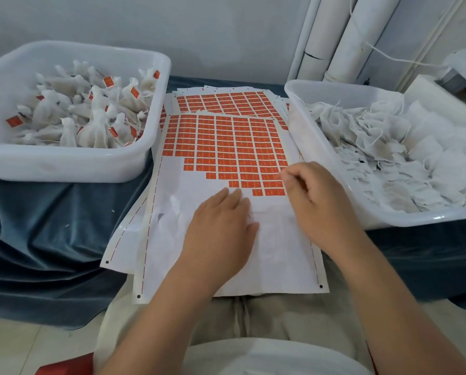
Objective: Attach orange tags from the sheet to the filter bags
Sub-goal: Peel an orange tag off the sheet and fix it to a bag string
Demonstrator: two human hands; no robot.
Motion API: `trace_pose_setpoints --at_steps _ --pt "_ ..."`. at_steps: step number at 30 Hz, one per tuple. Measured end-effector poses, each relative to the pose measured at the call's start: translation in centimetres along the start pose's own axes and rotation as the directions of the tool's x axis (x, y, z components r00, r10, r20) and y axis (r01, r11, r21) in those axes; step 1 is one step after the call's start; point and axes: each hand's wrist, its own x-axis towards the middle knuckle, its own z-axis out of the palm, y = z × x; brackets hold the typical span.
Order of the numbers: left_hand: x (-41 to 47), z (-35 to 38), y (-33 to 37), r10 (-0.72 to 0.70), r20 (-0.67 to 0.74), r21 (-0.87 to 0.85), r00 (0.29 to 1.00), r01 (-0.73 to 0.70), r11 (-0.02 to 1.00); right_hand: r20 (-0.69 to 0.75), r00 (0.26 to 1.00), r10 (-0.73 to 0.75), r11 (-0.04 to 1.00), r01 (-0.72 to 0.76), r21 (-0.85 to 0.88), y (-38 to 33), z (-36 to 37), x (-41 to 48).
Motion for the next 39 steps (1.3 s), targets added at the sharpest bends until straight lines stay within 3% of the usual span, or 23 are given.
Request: trace_pose_setpoints --at_steps 3,6,10,16,19,22,27,30,32,33,35,37,39 --pt "0.0 0.3 0.0 0.002 -0.05 0.037 0.999 0.0 0.999 0.134 0.991 -0.007 0.964 0.043 -0.263 0.3 1.8 0.9" --pt "0.3 0.3 -0.2 -0.085 -0.102 -0.028 0.991 0.083 0.996 0.205 0.977 0.059 0.932 0.02 -0.362 0.7 2.5 1.5" --pt "0.7 0.3 -1.3 -0.162 -0.133 -0.105 0.978 0.149 0.983 0.233 0.954 0.188 0.912 -0.082 -0.402 1.8 1.9 2.1" --pt "0.7 -0.4 -1.6 -0.189 -0.198 -0.167 0.962 0.157 0.973 0.279 0.96 0.021 0.957 0.062 -0.284 1.8 2.3 0.9" --pt "0.4 -0.2 -1.3 -0.11 -0.351 -0.208 0.93 0.037 0.977 0.16 0.985 0.062 0.97 -0.021 -0.243 1.9 2.4 0.3" --pt "0.2 0.6 -1.1 -0.024 -0.604 -0.213 0.796 -0.132 0.968 0.089 0.974 0.21 0.966 -0.193 -0.175 1.7 1.4 0.3" --pt "0.0 1.2 -1.0 -0.062 -0.848 -0.215 0.526 -0.235 0.948 0.15 0.942 0.3 0.952 -0.288 -0.099 1.1 -0.5 0.7" --pt "-0.2 1.2 -0.7 -0.055 -0.916 -0.185 0.396 -0.296 0.937 0.307 0.896 0.32 0.945 -0.324 -0.041 0.9 -1.3 0.9" --pt "-0.3 1.2 -0.3 -0.069 -0.933 -0.191 0.352 -0.326 0.926 0.435 0.855 0.281 0.934 -0.348 0.08 0.8 -1.8 0.9" --pt "-0.3 1.3 -0.3 -0.064 -0.936 -0.19 0.346 -0.344 0.919 0.476 0.84 0.261 0.894 -0.396 0.209 0.7 -2.0 0.8" --pt "-0.3 0.9 -0.6 -0.014 -0.916 -0.2 0.401 -0.426 0.882 0.509 0.819 0.266 0.685 -0.532 0.498 0.8 -2.1 0.7" --pt "-0.4 0.3 -1.2 0.076 -0.855 -0.266 0.512 -0.561 0.784 0.525 0.803 0.283 0.419 -0.596 0.685 0.8 -1.8 0.5" --pt "-0.7 -0.8 -1.4 0.065 -0.77 -0.44 0.634 -0.602 0.666 0.544 0.793 0.276 0.235 -0.604 0.762 0.9 -1.2 0.1"
